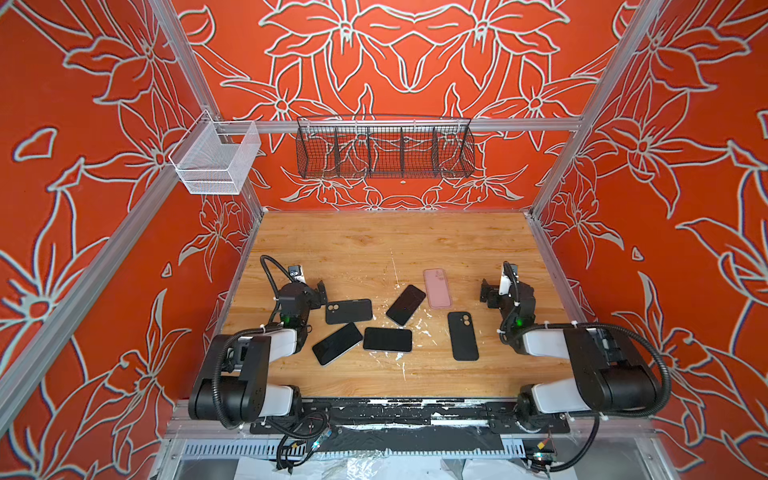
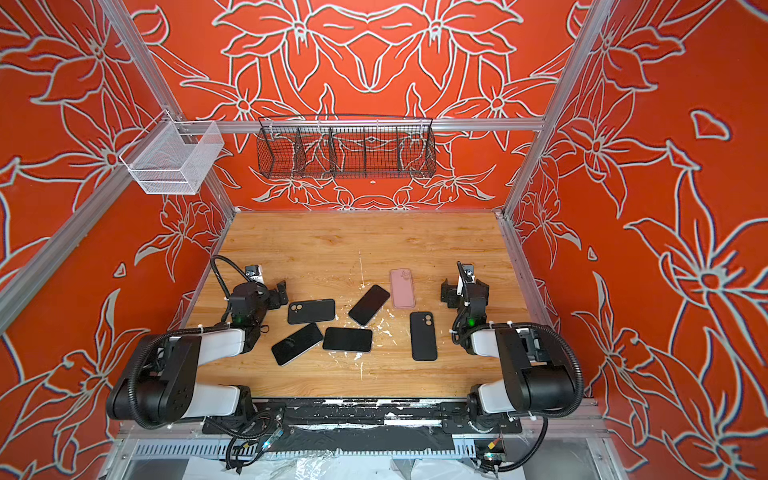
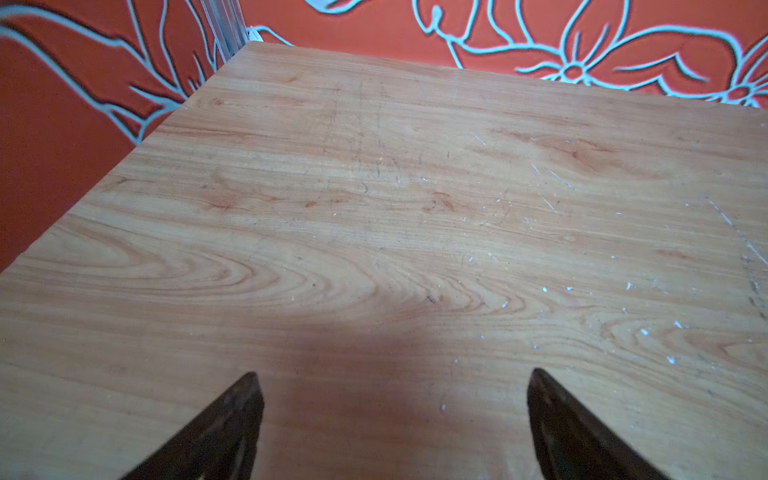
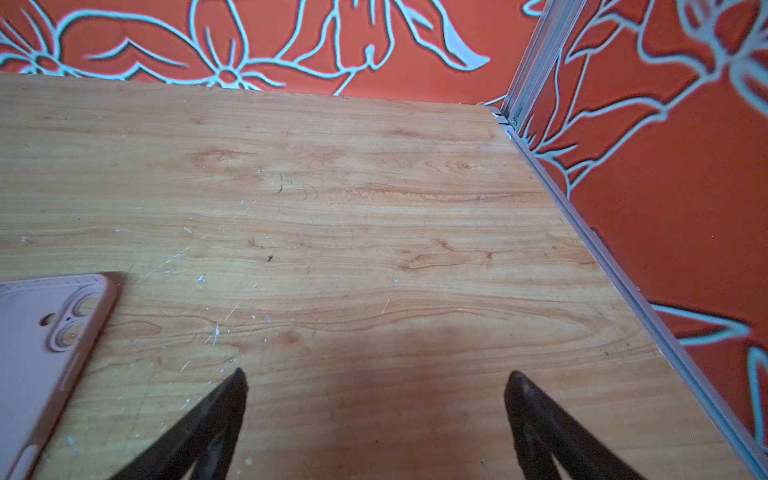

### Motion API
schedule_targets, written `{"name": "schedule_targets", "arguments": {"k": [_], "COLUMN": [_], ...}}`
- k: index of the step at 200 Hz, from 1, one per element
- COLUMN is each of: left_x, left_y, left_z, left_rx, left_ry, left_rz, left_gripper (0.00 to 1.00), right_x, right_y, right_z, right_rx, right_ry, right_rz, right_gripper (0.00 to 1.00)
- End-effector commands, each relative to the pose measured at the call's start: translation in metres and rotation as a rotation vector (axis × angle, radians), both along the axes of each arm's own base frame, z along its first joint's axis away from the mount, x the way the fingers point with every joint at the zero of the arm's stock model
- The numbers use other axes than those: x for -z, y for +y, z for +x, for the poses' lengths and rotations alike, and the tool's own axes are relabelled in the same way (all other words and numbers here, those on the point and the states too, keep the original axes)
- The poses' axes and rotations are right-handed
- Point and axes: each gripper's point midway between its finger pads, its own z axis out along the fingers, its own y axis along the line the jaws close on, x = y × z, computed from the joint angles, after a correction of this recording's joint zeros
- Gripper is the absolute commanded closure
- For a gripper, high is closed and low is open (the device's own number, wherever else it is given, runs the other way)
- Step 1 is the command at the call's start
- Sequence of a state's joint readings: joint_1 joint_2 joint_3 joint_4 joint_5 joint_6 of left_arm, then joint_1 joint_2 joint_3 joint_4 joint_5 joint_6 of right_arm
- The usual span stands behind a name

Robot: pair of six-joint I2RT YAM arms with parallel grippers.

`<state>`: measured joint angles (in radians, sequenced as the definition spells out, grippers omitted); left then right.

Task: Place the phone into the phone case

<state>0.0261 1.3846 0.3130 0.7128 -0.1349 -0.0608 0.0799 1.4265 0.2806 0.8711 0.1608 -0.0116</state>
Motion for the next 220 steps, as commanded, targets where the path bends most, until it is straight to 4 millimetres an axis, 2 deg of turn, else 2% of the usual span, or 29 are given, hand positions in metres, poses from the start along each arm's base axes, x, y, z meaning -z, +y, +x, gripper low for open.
{"name": "schedule_targets", "arguments": {"k": [1,153,174,220], "left_x": [-0.007,-0.007,-0.008,-0.010], "left_y": [0.001,0.000,0.010,0.013], "left_z": [0.002,0.001,-0.005,-0.006], "left_rx": [-0.001,-0.004,-0.069,-0.092], "left_ry": [-0.028,-0.026,-0.051,-0.054], "left_rz": [0.006,0.009,0.007,0.008], "left_gripper": [0.04,0.04,0.04,0.04], "right_x": [-0.006,-0.006,-0.007,-0.013], "right_y": [-0.003,-0.003,-0.003,-0.004], "right_z": [0.005,0.005,0.005,-0.001], "right_rx": [0.015,0.016,0.015,0.017], "right_ry": [-0.015,-0.015,-0.018,-0.048], "right_rz": [-0.007,-0.007,-0.007,-0.005], "right_gripper": [0.03,0.03,0.03,0.03]}}
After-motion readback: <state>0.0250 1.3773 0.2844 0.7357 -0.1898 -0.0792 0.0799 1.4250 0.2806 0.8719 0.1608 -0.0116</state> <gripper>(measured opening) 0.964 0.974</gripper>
